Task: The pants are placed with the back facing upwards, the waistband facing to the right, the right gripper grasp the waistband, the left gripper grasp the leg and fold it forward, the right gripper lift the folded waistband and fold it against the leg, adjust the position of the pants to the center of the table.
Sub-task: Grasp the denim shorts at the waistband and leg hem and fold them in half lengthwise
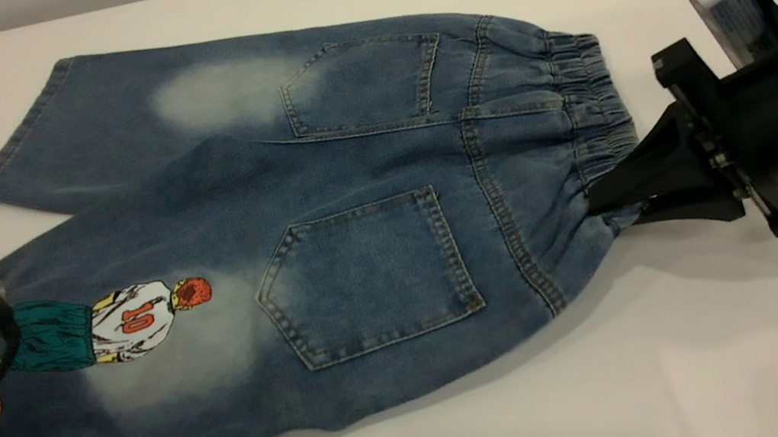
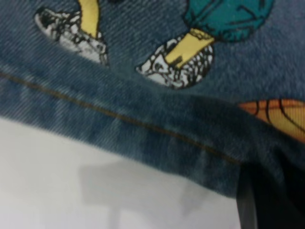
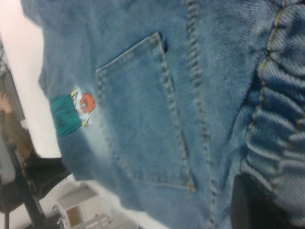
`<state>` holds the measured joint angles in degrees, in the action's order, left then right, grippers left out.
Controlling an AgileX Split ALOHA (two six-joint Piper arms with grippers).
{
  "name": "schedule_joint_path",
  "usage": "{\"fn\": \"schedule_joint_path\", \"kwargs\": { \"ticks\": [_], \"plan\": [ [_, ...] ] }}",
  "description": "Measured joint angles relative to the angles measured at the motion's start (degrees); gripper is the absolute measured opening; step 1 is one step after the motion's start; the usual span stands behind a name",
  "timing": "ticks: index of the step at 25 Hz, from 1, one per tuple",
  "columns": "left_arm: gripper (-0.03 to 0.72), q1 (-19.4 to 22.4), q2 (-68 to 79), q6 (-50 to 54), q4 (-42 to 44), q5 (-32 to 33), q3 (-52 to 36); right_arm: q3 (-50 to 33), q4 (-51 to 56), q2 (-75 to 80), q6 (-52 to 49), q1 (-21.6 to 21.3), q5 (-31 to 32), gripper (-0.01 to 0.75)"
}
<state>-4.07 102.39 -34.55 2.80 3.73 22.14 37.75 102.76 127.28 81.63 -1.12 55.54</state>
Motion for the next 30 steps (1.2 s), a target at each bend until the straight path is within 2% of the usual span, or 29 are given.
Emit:
{"fn": "schedule_joint_path", "kwargs": {
  "ticks": [8, 11, 14, 16, 19, 27, 30],
  "plan": [
    [0.057, 0.0, -20.7, 8.5, 0.0, 9.3, -0.2, -11.3, -1.8, -7.6, 0.1, -6.0, 3.5, 0.041],
    [0.057, 0.1, -28.6, 10.0, 0.0, 10.0, -0.1, -15.1, -3.1, -9.6, 0.0, -9.1, 5.3, 0.041],
    [0.057, 2.7, -31.5, 12.7, 0.0, 10.8, 3.1, -16.0, -2.7, -10.3, -3.7, -11.0, 8.0, 0.041],
    [0.057, 5.0, -30.7, 13.3, 0.2, 10.8, 6.6, -16.0, -1.2, -10.4, -8.0, -11.1, 9.2, 0.041],
    [0.057, 6.0, -27.0, 13.3, 1.8, 10.8, 11.9, -14.5, 0.7, -10.4, -15.3, -11.1, 9.8, 0.041],
    [0.057, 5.1, -9.7, 13.3, 2.9, 8.7, 27.1, -3.3, 0.9, -10.3, -27.8, -10.9, 10.7, 0.041],
    [0.057, 3.4, -3.7, 13.3, 3.2, 7.5, 32.7, 0.5, 0.9, -10.3, -30.8, -10.9, 8.0, 0.041]
  ]
}}
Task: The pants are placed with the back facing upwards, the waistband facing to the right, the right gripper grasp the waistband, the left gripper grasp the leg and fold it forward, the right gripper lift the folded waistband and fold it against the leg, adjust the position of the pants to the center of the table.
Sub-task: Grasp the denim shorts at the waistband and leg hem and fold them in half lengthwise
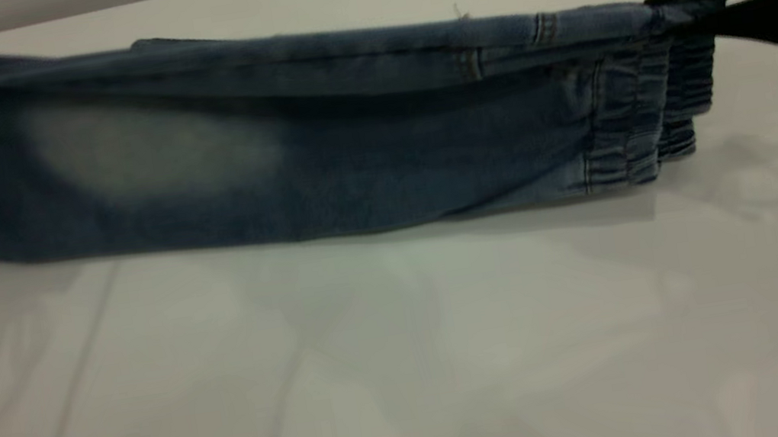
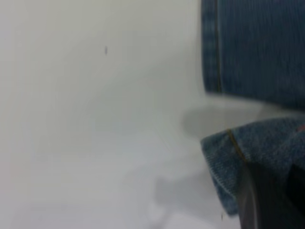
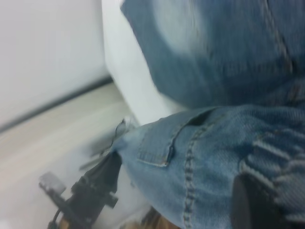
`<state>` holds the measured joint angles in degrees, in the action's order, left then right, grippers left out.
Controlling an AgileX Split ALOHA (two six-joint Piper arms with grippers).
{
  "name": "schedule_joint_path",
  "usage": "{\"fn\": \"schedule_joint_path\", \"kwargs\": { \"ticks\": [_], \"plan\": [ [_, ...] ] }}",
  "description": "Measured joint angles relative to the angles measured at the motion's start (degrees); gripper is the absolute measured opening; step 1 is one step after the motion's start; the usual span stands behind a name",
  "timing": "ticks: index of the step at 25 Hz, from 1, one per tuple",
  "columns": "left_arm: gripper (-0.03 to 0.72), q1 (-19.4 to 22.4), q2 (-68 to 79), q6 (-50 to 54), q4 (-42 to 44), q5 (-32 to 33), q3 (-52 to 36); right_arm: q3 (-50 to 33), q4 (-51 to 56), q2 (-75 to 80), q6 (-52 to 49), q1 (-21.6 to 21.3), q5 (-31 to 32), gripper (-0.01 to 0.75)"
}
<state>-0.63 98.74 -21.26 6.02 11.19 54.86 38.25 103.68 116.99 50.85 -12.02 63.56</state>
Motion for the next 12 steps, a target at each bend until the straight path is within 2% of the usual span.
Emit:
{"fn": "schedule_joint_path", "kwargs": {
  "ticks": [7, 12],
  "plan": [
    [0.057, -5.6, 13.8, 0.7, 0.5, -0.5, 13.6, 4.7, -0.1, 0.2, -4.1, 0.0, -8.5, 0.041],
    [0.06, -6.3, 21.4, 1.5, 0.5, -0.5, 20.9, 7.6, -0.1, 1.3, -4.8, 0.0, -12.5, 0.041]
  ]
}}
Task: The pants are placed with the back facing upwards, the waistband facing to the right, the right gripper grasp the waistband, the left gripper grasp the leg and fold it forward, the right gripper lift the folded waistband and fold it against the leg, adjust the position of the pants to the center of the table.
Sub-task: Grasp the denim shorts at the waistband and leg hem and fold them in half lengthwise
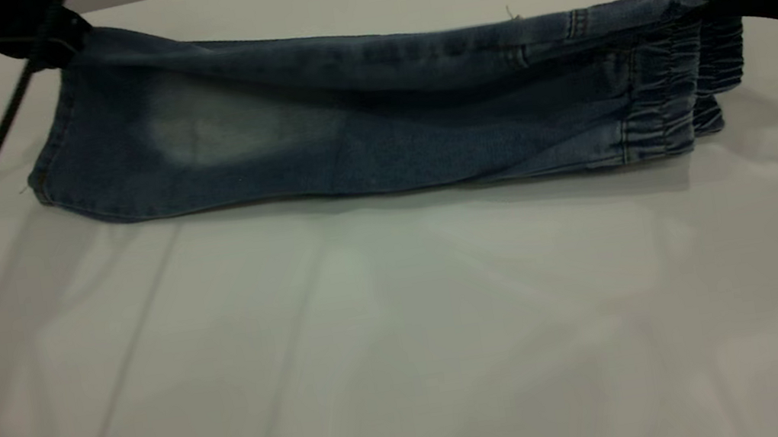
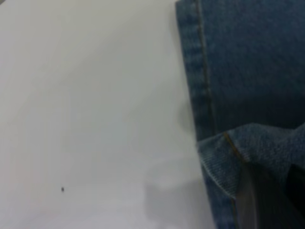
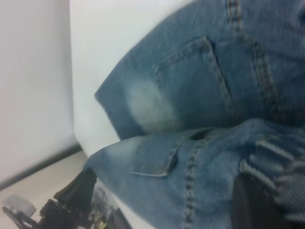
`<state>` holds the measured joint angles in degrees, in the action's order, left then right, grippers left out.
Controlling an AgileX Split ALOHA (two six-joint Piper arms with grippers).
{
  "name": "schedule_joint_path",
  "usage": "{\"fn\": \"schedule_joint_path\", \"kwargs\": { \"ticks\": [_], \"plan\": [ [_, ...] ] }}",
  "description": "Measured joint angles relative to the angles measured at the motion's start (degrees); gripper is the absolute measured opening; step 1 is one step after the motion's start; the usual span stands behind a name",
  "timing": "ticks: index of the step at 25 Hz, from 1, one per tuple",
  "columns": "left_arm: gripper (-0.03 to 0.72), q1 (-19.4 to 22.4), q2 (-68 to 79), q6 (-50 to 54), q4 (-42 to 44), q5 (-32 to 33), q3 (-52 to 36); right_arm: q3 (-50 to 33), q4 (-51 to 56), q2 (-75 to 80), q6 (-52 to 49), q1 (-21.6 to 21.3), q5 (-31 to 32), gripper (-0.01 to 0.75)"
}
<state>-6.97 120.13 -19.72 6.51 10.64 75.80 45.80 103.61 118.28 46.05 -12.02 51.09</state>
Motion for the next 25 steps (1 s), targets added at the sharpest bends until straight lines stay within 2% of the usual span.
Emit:
{"fn": "schedule_joint_path", "kwargs": {
  "ticks": [8, 12, 14, 19, 22, 25],
  "plan": [
    [0.083, 0.0, 5.5, 0.9, -2.9, -2.2, 4.7, 2.8, 0.0, 2.9, -2.6, 0.0, -1.1, 0.05],
    [0.162, 0.0, 6.6, 2.8, -7.1, -3.2, 5.1, 3.6, 0.0, 4.3, -3.0, 0.0, -1.4, 0.104],
    [0.233, 0.0, 6.9, 4.1, -9.0, -3.9, 5.2, 4.3, 0.0, 4.6, -2.8, 0.0, -1.4, 0.168],
    [0.423, 0.0, 6.9, 8.8, -15.7, -4.7, 5.2, 5.5, 0.1, 4.7, 0.4, 0.0, 1.5, 0.43],
    [0.464, 0.0, 6.9, 10.6, -18.4, -3.9, 5.2, 5.5, 0.1, 4.8, 1.2, 0.0, 4.0, 0.561],
    [0.472, 0.0, 6.9, 11.7, -21.4, -1.8, 5.2, 5.5, 0.1, 4.9, 1.2, 0.0, 7.2, 0.602]
  ]
}}
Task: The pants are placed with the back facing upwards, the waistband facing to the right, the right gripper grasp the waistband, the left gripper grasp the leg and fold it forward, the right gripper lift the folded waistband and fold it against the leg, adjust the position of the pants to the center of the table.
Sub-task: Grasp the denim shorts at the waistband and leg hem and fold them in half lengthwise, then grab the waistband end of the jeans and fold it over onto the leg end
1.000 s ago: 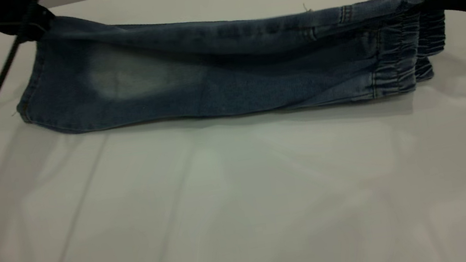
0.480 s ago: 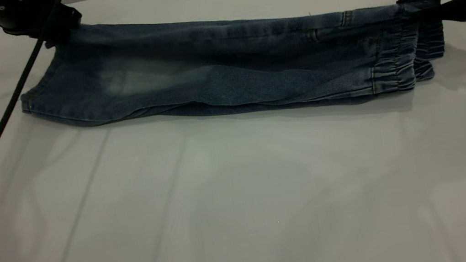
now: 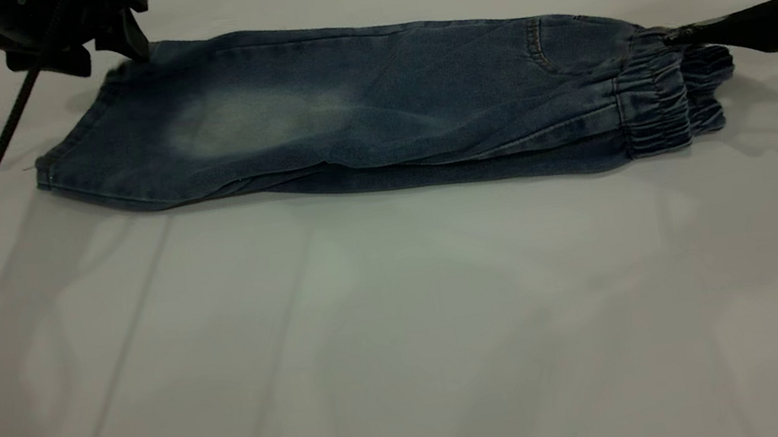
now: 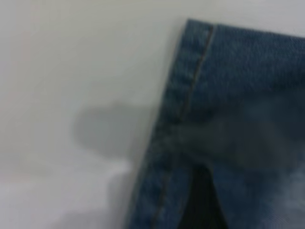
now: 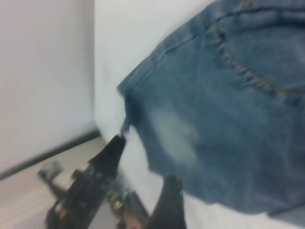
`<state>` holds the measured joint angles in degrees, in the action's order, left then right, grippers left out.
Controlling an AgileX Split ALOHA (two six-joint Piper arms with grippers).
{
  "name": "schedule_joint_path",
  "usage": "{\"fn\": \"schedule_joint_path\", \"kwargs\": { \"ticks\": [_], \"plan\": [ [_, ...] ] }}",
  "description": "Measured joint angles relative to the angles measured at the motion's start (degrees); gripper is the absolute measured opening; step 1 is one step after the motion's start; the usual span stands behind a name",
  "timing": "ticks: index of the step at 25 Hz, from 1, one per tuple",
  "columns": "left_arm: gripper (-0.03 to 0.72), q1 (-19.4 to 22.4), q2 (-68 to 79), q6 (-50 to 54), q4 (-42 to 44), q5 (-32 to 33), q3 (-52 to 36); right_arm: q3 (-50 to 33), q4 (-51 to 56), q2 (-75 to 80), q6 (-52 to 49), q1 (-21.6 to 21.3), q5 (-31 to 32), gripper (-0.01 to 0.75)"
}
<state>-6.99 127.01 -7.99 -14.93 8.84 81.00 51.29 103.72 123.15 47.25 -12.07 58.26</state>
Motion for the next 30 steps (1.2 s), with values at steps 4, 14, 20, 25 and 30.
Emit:
{"fn": "schedule_joint_path", "kwargs": {
  "ticks": [4, 14, 20, 25, 30],
  "plan": [
    [0.473, 0.0, 0.0, 0.0, -1.2, 3.8, 0.0, 0.0, -2.0, 0.0, 0.3, 0.0, 4.9, 0.579],
    [0.473, 0.0, 0.0, -3.3, -1.6, 8.4, 0.0, 0.0, -20.1, 0.0, -1.2, 5.3, -2.9, 0.568],
    [0.473, 0.0, 0.0, -3.3, -1.6, 9.4, 0.0, 0.0, -15.2, 2.2, -2.5, 6.4, -12.7, 0.629],
    [0.473, 0.0, 0.0, -3.3, -1.6, 9.6, 0.0, 0.9, -7.4, 5.5, -0.2, 6.9, -12.1, 0.632],
    [0.473, 0.0, 0.0, -3.4, -1.6, 11.4, 0.0, 1.0, -0.6, 5.9, 5.6, 7.0, -13.5, 0.584]
  ]
}}
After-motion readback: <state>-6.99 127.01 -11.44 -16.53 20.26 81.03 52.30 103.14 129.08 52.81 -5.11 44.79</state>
